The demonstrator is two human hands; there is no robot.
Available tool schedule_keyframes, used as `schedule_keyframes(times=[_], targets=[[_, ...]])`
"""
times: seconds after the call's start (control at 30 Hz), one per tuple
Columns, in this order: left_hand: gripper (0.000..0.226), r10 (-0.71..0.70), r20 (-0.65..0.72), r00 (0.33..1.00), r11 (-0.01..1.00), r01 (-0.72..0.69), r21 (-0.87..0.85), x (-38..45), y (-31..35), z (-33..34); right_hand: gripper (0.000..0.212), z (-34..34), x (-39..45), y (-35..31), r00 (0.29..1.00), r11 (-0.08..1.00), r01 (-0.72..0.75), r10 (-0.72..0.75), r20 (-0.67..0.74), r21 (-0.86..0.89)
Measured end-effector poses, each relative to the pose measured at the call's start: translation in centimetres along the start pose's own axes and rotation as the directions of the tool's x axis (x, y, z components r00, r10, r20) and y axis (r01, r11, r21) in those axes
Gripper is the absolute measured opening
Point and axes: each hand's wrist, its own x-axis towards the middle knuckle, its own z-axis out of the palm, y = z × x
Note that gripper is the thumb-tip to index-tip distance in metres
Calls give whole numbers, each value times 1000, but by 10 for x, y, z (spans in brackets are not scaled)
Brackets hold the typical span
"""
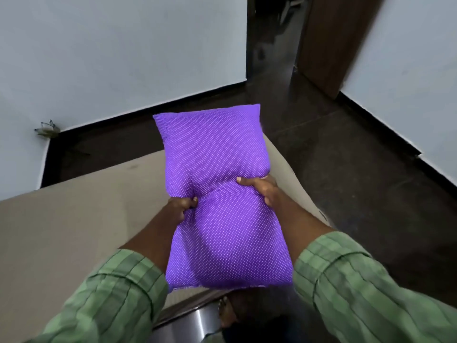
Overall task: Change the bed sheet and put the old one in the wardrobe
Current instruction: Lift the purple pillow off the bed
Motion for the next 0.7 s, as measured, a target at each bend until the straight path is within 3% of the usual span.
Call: schedule_keyframes(times=[0.13, 0.33, 0.53, 0.63, 0.7], targets=[[39, -73, 32, 997, 997, 73, -5, -8, 10, 80, 116, -70, 48, -15, 998, 995, -65, 66, 4, -69], [48, -34, -34, 999, 998, 32, -58, 19, 41, 188, 128, -157, 154, -38, 994, 988, -97, 103, 47, -119], [49, -33, 11, 999, 990, 35, -138, 79, 54, 265, 141, -218, 295, -22, 977, 962, -186, 202, 63, -200], [53, -17, -26, 1000, 984, 12, -177, 110, 71, 287, 112, -218, 334, -44, 981, 961, -184, 193, 21, -204], [72, 68, -159, 985, 989, -87, -117, 136, 81, 299, 92, -213, 366, -52, 995, 966, -99, 96, -26, -238]])
